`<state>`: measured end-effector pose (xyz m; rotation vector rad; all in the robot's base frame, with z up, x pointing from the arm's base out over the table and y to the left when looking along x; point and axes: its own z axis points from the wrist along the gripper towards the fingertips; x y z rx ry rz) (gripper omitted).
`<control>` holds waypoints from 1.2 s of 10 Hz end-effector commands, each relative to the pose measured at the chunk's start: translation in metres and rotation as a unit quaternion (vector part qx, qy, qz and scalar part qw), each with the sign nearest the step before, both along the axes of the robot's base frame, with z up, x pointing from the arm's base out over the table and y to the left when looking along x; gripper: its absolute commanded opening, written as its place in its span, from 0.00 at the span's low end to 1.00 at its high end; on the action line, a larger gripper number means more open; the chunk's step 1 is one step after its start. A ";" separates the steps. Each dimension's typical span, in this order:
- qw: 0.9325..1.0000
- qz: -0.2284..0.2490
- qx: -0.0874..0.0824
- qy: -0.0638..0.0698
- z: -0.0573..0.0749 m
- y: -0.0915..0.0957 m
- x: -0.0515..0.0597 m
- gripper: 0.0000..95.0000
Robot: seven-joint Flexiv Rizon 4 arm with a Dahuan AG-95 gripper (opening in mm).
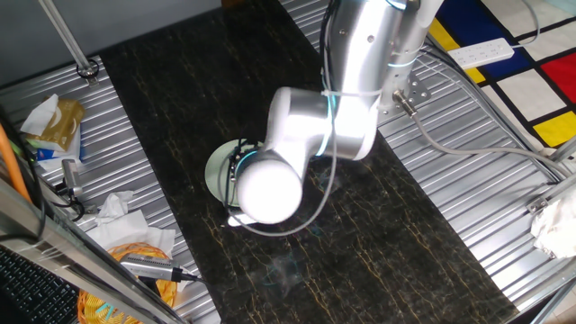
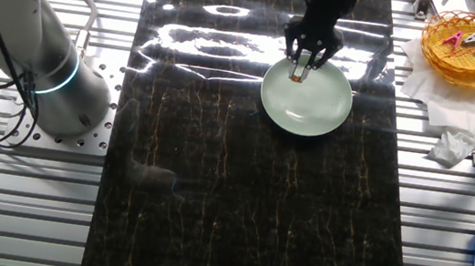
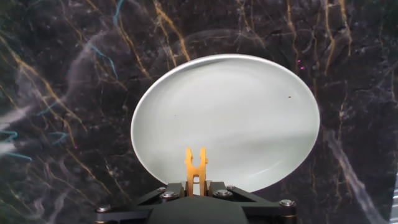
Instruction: Use a clamp
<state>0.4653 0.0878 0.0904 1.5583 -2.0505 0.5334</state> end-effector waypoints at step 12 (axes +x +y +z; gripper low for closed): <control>1.000 0.021 -0.006 0.017 0.000 0.008 -0.024 0.00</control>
